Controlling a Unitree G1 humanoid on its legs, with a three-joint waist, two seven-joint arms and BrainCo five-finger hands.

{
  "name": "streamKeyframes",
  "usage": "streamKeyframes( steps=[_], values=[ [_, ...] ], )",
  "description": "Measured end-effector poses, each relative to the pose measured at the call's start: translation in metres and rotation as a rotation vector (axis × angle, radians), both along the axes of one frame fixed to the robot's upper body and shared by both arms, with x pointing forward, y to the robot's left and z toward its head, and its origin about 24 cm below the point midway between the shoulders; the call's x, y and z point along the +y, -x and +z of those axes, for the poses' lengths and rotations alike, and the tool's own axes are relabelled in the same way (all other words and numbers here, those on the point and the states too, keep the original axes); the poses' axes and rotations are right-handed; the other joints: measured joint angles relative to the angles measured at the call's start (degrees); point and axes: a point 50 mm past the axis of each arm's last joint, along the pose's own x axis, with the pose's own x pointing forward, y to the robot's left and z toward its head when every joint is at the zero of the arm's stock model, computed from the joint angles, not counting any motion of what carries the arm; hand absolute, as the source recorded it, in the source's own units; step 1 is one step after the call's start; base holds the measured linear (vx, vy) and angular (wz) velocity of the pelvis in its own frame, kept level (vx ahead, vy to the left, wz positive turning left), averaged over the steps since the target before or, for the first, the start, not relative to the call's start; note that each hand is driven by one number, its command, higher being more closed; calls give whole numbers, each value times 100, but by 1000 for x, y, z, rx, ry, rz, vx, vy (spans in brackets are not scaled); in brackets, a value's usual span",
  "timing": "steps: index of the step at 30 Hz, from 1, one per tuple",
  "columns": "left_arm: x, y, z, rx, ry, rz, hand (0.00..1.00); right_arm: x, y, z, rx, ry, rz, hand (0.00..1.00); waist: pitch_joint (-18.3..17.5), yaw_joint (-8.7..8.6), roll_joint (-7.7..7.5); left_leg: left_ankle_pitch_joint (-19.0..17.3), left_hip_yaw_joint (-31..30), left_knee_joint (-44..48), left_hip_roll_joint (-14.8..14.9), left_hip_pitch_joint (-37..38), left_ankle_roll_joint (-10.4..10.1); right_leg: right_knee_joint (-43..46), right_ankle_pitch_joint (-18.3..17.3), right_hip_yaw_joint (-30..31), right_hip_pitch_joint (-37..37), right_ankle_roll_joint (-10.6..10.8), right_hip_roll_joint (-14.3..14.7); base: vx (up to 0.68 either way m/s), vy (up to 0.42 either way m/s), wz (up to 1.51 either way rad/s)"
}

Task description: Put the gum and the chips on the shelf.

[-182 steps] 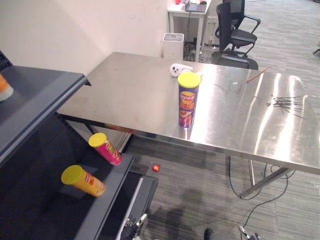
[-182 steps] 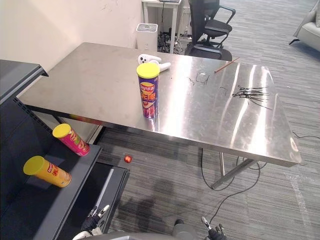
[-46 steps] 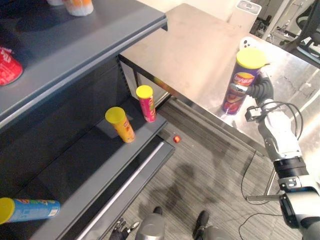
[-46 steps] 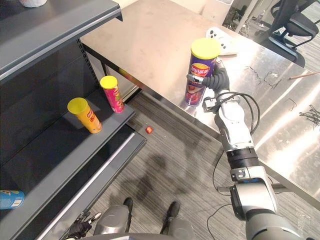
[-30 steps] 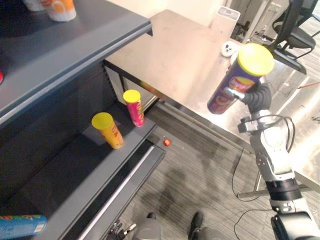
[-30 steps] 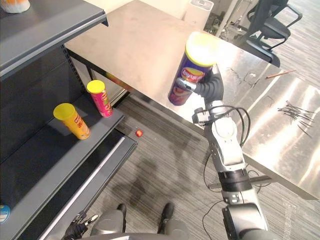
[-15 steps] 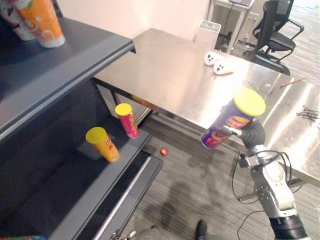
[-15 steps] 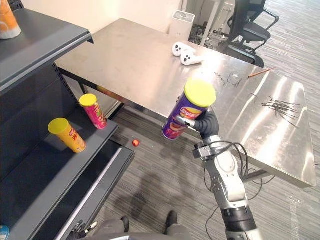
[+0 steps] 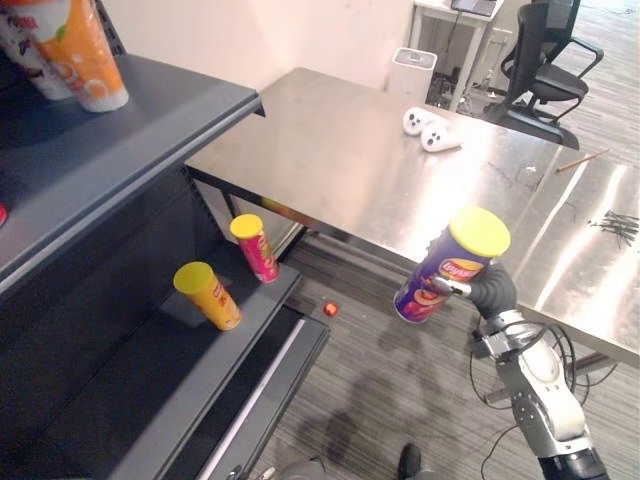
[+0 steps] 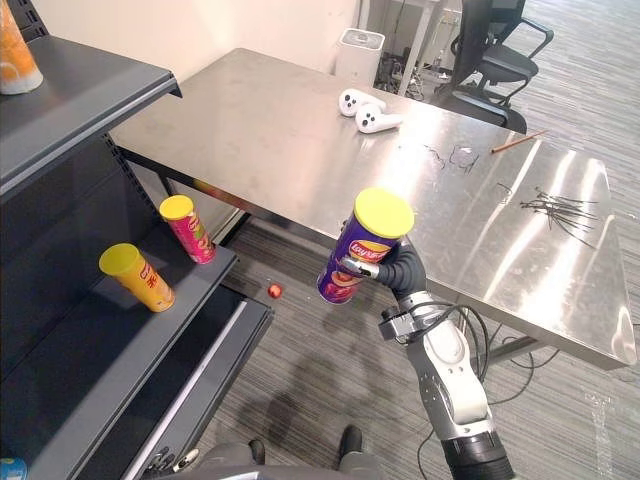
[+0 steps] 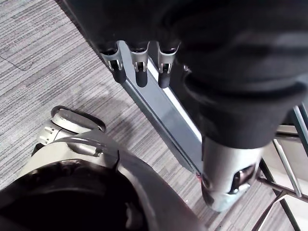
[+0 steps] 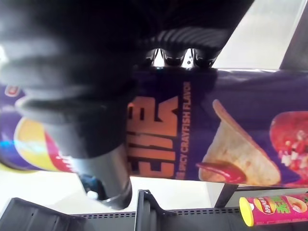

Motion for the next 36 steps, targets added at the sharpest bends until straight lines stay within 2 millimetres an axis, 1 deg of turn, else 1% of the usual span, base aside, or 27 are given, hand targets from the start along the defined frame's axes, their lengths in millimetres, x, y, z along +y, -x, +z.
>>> streamKeyframes(
  steps=[4,5,7,8,9,10,11,12,13,14,15,16,17,18,19,20,21,22,23,24,26,27,28,29,30,33,36],
  values=[
    [0,2,-1,6,14,37,0,9,1,-5,21,1,38,100,103,8,39,-27,-244,256,0,4,-19,651,-375,-231,-26,-11,-108,-67,-35,35],
    [-1,2,-1,8,14,44,0,13,1,-9,37,3,55,100,157,55,58,-34,-375,302,2,-25,-23,858,-494,-343,-23,-21,-149,-134,-54,44],
    [-2,3,-2,10,17,48,0,16,1,-15,62,8,70,100,209,126,100,-32,-496,344,9,-108,-28,936,-566,-454,-16,-70,-160,-144,-59,45],
    [-4,7,-3,24,23,63,0,20,-2,-18,77,14,90,100,261,170,169,-10,-594,376,28,-191,-35,991,-586,-589,-20,-101,-161,-116,-64,45],
    [-5,10,-4,30,26,69,0,22,-3,-19,80,16,96,100,293,176,174,-21,-645,392,31,-200,-21,1049,-603,-616,-21,-125,-162,-112,-64,40],
    [-6,13,-5,37,30,81,0,22,-4,-20,86,20,100,100,341,208,226,-39,-638,391,54,-204,-28,1112,-653,-662,-25,-128,-164,-96,-63,23],
    [-8,17,-5,41,37,98,0,21,-5,-22,94,23,97,100,365,258,300,-61,-522,382,141,-211,41,1108,-678,-732,-8,-132,-139,-100,-102,29],
    [-9,21,-5,41,48,127,0,20,-6,-24,100,26,94,100,354,265,343,-50,-185,297,323,-237,191,1084,-680,-817,-14,-137,-117,-92,-147,42],
    [-8,22,-5,41,51,129,0,18,-6,-25,105,28,91,100,321,240,314,-76,225,45,481,-232,382,944,-626,-962,-27,-223,-133,-53,-133,53],
    [-7,21,-5,35,51,130,0,17,-7,-25,104,29,85,100,249,229,215,-105,517,142,513,-266,429,830,-579,-1056,-57,-289,-219,-69,-73,77],
    [-10,13,-5,16,65,122,0,7,-8,-21,87,44,58,100,236,120,292,-61,1054,970,850,-702,637,1037,-624,-1354,-248,-370,-323,-55,-46,94],
    [-14,10,-5,4,77,118,0,-6,-10,-17,73,68,21,100,257,78,572,315,1570,1526,1168,-992,769,1633,-835,-1629,-431,-333,-290,-55,-62,108],
    [-17,8,-5,-2,82,104,0,-13,-10,-16,75,75,-3,100,245,27,551,457,1637,1583,1120,-1075,610,1838,-1048,-1668,-526,-317,-409,-55,-171,121],
    [-14,3,-3,-17,74,89,0,-24,-9,-16,78,88,-39,100,214,-13,520,818,1653,1085,950,-1027,508,2022,-1252,-1718,-652,-452,-467,-63,-215,162],
    [-8,-2,-2,-30,58,82,0,-33,-6,-16,77,84,-74,100,144,-142,399,1323,1534,149,636,-819,508,1854,-1285,-1934,-633,-565,-637,-74,-187,167],
    [-9,-3,-2,-34,59,87,0,-39,-5,-15,74,85,-93,100,174,-195,380,1129,1694,357,656,-801,538,1831,-1280,-2183,-592,-574,-713,-136,-181,151],
    [-11,2,-3,-15,68,92,0,-43,-3,-17,83,78,-116,100,182,-201,364,663,2063,1233,810,-678,522,1881,-1311,-2370,-529,-619,-786,-137,-139,105],
    [-14,9,-5,8,78,83,0,-45,1,-18,86,78,-123,100,169,-235,366,502,2199,1468,815,-404,410,1881,-1326,-2560,-441,-638,-847,-161,-155,90],
    [-15,10,-6,12,84,79,0,-47,3,-18,88,78,-130,100,145,-264,376,487,2192,1391,790,-236,374,1879,-1327,-2667,-427,-641,-872,-121,-73,98],
    [-16,10,-6,10,86,62,0,-51,8,-19,92,79,-150,100,89,-305,427,456,2157,1000,719,65,252,1880,-1349,-2874,-472,-600,-881,-186,-42,97],
    [-18,8,-6,6,93,49,0,-54,9,-18,88,74,-167,100,-55,-327,465,507,2146,-27,575,260,28,1962,-1335,-3119,-776,-553,-897,-173,9,84],
    [-20,7,-6,5,96,38,0,-55,9,-17,86,73,-176,100,-104,-344,533,607,2153,-657,505,322,-113,2082,-1308,-3256,-939,-511,-919,-125,36,57],
    [-21,7,-7,8,98,31,0,-56,9,-18,90,71,-182,100,-113,-355,547,621,2147,-885,481,348,-135,2156,-1313,-3326,-998,-518,-944,-153,63,63],
    [-20,8,-7,11,97,31,0,-55,9,-20,96,64,-192,100,-90,-349,507,662,2146,-1168,449,442,-306,2294,-1322,-3413,-1054,-534,-1011,-126,84,41],
    [-16,9,-6,11,88,28,0,-53,9,-21,98,50,-201,100,-81,-277,398,723,2136,-1230,354,445,-359,2430,-1301,-3417,-1099,-556,-1163,-125,88,28],
    [-15,11,-6,13,79,32,0,-52,8,-21,94,27,-224,100,-91,-232,352,707,2010,-1242,203,442,-275,2452,-1106,-3404,-1057,-568,-1328,-169,91,13],
    [-15,13,-5,9,73,35,0,-52,7,-21,93,31,-242,100,-91,-238,367,729,2010,-1342,137,420,-207,2089,-731,-3396,-1003,-581,-1229,-99,129,-2]
  ],
)
